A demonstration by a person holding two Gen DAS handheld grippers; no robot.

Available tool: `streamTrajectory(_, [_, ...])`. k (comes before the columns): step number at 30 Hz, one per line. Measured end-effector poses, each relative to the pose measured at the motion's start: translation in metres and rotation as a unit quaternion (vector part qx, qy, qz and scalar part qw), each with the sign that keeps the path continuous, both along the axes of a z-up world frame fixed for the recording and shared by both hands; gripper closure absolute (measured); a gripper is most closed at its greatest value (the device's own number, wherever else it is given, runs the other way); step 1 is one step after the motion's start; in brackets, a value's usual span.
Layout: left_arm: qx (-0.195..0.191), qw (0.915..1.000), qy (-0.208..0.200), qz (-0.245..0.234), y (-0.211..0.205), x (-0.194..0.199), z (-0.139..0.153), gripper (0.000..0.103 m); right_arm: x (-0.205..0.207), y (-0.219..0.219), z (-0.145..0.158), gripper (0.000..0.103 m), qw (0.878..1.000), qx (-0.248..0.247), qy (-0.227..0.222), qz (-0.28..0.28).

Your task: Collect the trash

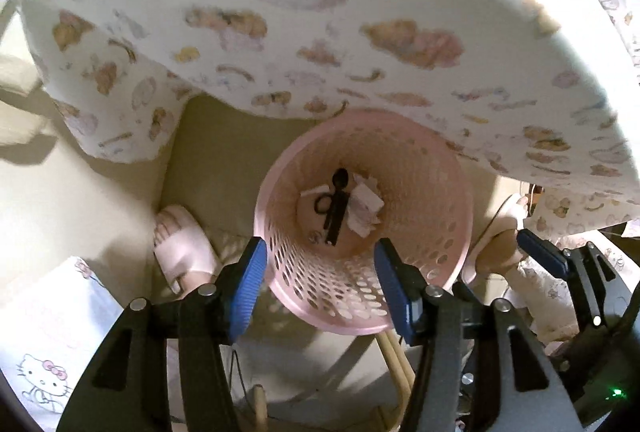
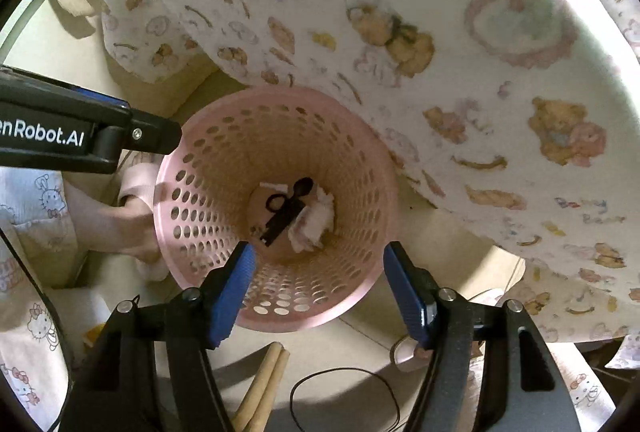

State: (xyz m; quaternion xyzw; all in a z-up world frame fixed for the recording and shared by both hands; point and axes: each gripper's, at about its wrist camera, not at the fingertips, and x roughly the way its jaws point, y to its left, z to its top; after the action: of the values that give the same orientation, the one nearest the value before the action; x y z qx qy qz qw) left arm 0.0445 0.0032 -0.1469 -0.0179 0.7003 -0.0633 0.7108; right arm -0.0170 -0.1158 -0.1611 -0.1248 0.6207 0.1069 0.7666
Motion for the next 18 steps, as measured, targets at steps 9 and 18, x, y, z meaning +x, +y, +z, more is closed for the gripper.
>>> streamTrajectory(9, [0.004, 0.9905, -0.137, -0.009, 0.001, -0.005, 0.066, 0.040, -0.001, -0.007, 0.051, 0.034, 0.997, 0.041, -0.071, -0.017])
streamTrajectory(18, [0.019, 0.9706, -0.240, -0.001, 0.006, -0.005, 0.105, 0.027, -0.001, -0.018, 0.104, 0.032, 0.983, 0.082, -0.161, -0.031])
